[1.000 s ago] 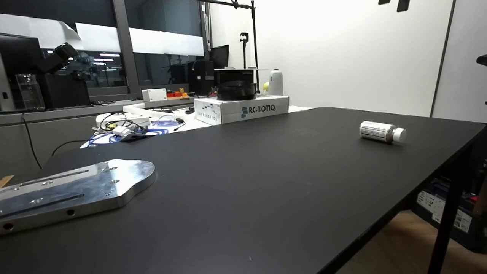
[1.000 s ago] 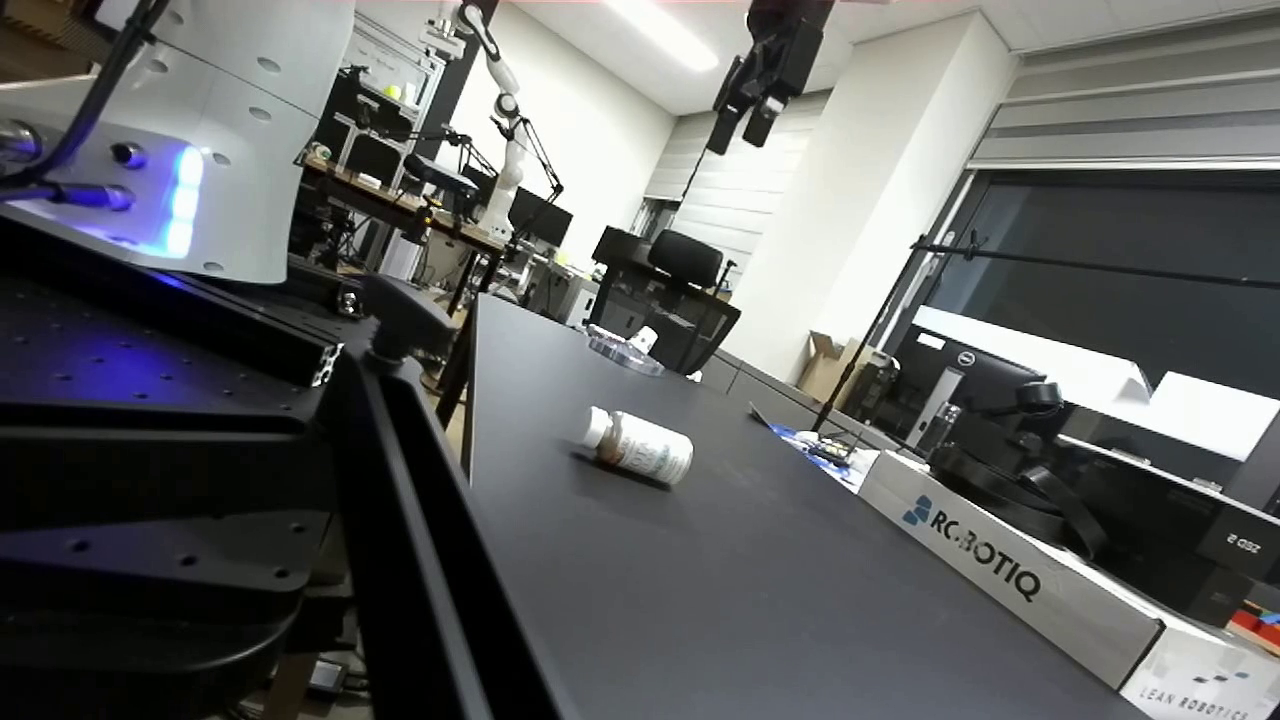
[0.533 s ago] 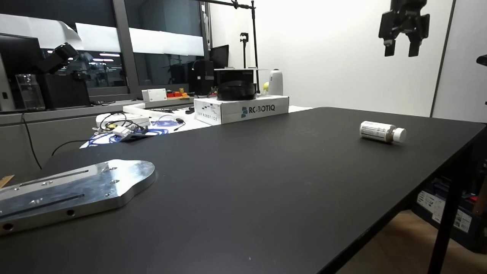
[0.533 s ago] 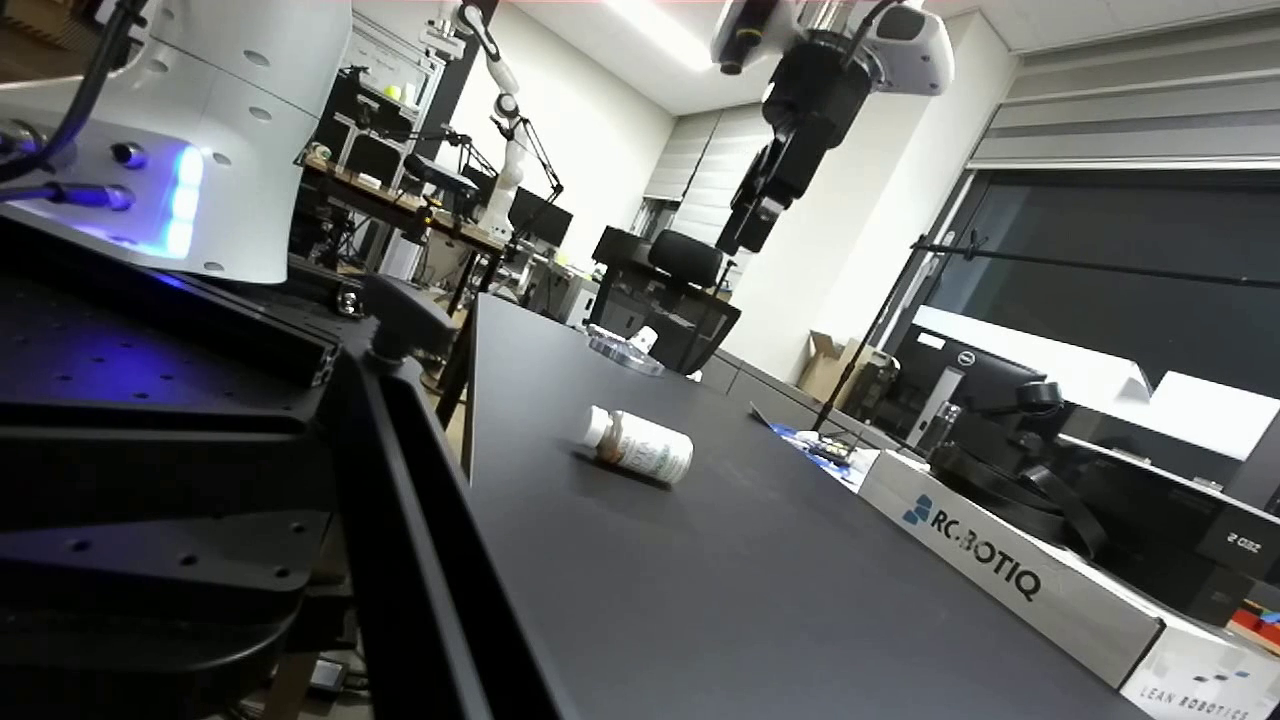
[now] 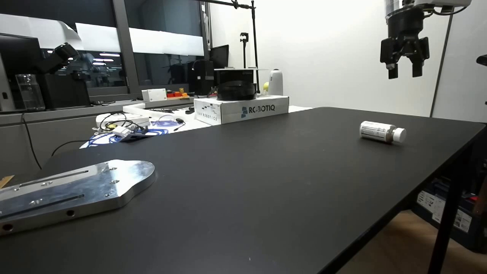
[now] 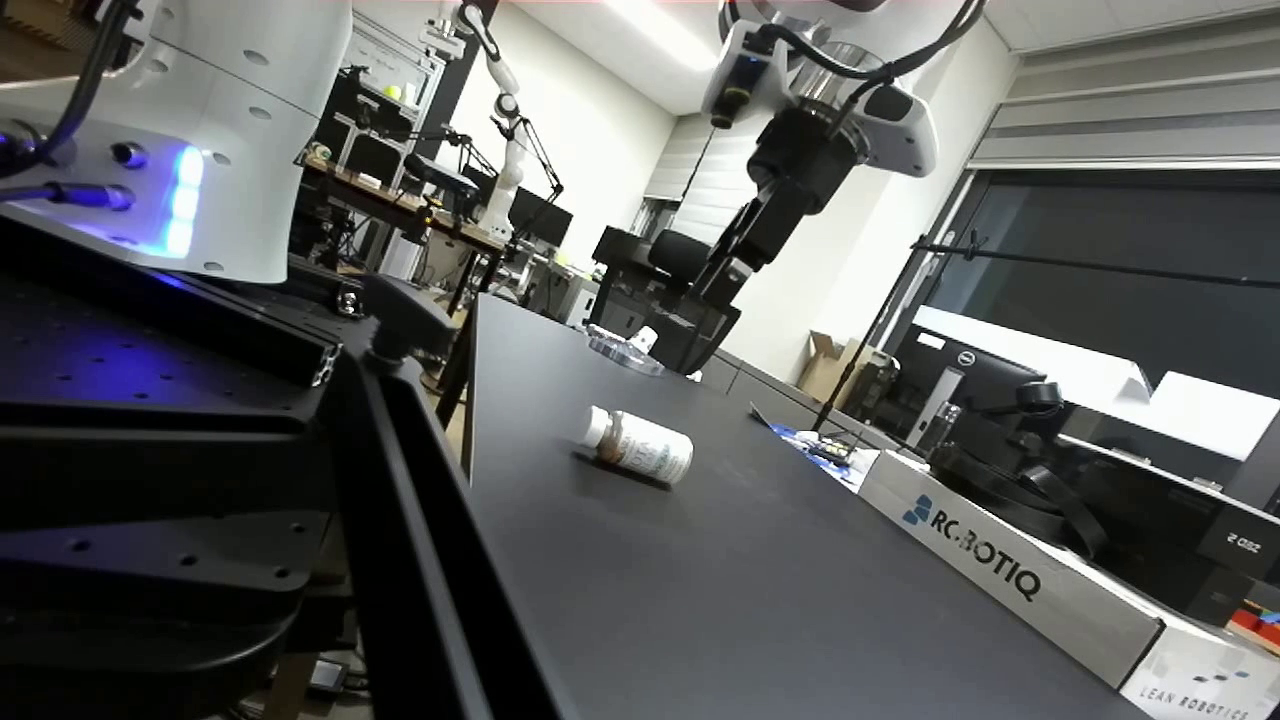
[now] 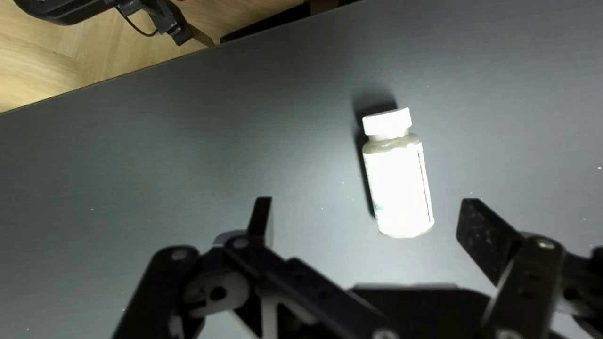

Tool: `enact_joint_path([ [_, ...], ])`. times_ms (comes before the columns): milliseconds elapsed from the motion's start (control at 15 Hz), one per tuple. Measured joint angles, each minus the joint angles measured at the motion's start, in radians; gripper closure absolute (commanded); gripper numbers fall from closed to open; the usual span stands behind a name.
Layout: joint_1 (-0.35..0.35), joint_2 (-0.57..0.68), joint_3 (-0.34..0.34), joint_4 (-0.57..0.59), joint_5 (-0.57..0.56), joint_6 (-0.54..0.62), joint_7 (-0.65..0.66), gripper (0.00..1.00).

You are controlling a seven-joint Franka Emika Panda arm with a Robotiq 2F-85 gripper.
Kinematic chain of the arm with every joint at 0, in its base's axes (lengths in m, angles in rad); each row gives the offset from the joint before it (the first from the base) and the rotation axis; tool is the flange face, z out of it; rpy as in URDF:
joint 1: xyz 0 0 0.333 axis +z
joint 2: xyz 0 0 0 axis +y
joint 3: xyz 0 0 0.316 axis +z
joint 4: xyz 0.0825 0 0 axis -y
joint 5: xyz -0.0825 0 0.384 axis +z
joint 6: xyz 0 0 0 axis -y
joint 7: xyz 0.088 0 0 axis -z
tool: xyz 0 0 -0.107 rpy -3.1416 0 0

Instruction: Place the bottle on the table upright

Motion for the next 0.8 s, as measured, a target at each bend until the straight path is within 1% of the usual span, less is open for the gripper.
enact_joint_path([
  [333,0.002,0.0,0.0,-0.001,0.002,0.011,-0.011,0.0],
  [667,0.029,0.044,-0.001,-0.042,0.08,0.141,-0.098,0.0],
  [800,0.035,0.081,-0.001,-0.053,0.084,0.198,-0.118,0.0],
])
